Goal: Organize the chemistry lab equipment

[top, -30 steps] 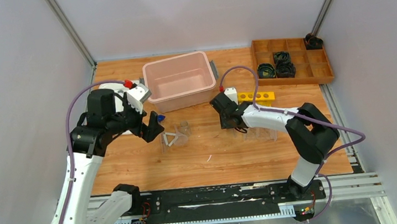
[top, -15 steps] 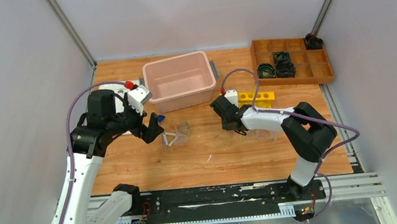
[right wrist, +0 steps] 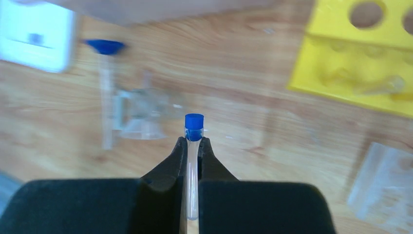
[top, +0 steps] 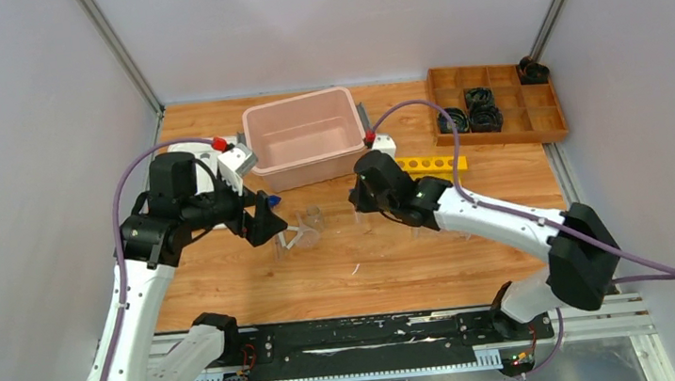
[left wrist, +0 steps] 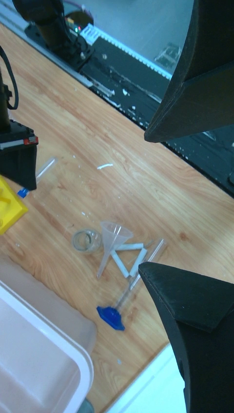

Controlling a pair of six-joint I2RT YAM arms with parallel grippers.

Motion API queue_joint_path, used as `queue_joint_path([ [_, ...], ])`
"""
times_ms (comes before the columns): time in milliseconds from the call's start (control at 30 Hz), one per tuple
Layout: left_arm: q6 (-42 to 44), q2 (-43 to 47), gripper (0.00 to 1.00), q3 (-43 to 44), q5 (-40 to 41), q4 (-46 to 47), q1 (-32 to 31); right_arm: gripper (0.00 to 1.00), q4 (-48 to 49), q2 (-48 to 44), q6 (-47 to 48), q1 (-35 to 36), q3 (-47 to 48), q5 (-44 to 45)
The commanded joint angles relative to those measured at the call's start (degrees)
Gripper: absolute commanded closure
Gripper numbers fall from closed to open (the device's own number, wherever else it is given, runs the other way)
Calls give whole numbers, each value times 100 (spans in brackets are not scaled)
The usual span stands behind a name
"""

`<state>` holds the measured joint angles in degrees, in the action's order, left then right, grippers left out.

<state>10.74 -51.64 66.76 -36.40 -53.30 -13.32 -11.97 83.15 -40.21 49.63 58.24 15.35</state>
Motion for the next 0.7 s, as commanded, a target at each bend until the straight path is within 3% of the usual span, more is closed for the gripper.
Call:
queue_joint_path([
  [0, -637, -65, 0, 140, -632, 142, -30, 100, 412, -438, -440, 392, 565, -148],
  [233, -1565, 64, 2, -93, -1025, 1016, -30, 100, 1626, -468, -370, 1220, 1091, 337],
  [533, -1848, -379, 26, -14, -1322, 1027, -30, 100, 2249, -225, -93, 1629, 1532, 566],
  [667, -1847, -446, 40, -7, -1364, 1031, -30, 100, 2405, -239, -52, 1688, 1501, 639],
])
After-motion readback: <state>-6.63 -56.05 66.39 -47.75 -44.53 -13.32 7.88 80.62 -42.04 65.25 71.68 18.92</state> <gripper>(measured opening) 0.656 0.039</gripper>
